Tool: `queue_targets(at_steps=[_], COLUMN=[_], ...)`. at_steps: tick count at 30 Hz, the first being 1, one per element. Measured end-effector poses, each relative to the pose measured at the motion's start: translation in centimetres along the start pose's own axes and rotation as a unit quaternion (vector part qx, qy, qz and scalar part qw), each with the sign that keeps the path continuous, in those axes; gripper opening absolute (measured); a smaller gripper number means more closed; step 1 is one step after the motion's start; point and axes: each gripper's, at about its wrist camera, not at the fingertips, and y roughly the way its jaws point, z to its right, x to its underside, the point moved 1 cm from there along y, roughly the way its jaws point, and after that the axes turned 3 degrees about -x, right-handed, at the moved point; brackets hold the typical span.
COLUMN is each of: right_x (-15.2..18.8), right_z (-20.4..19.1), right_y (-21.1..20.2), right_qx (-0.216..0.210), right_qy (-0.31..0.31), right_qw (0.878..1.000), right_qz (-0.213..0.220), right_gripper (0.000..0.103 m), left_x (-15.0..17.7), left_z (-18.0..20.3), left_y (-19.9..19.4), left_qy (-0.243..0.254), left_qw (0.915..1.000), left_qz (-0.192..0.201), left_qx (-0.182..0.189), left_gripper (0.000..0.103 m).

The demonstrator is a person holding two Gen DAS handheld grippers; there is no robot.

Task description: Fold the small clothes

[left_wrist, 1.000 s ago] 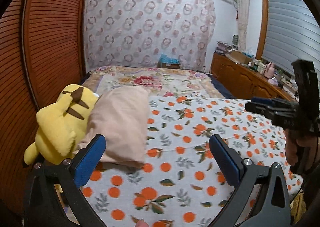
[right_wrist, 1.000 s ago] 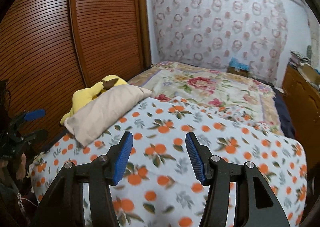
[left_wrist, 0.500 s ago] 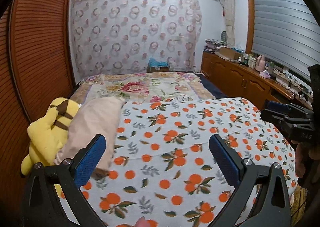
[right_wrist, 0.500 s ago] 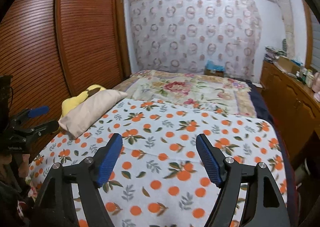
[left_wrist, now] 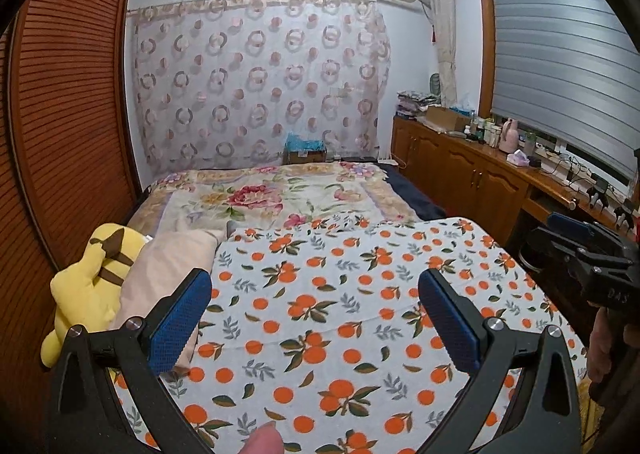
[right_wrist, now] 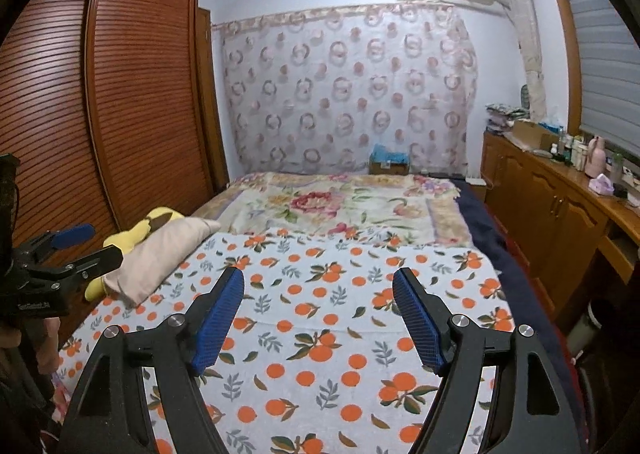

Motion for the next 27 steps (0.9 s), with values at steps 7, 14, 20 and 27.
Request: queue_targets(at_steps=[7, 14, 20, 27], right_x=[0.3, 1.0, 1.2, 1.2], right_z=[-0.8, -0.3, 0.1, 0.2], right_y=[-0.8, -0.4, 0.0, -0.2], right_qx=[0.006, 0.005, 0.004, 0.003], right_qy=[-0.005, -0.001, -0.003, -0.005], right_qw=[1.0, 1.0, 1.0, 1.0], right_qz=[0.017, 0.026, 0.029, 0.029], right_gripper=[0.078, 0.078, 0.078, 0.078], left_x=[-0.8, -1.1, -1.1, -1.2], left_z=[0.6, 0.7, 0.6, 0.6], left_y=[-1.1, -1.7, -2.0, -2.1], left_qy=[0.005, 0.003, 0.002, 0.001], left_qw=[0.9999, 0.9999, 0.9999, 0.9999], left_qz=[0.009, 0.015, 0.015, 0.014], left_qx=[0.002, 0.002, 0.001, 0.002], left_gripper=[0.103, 0.103, 0.103, 0.103])
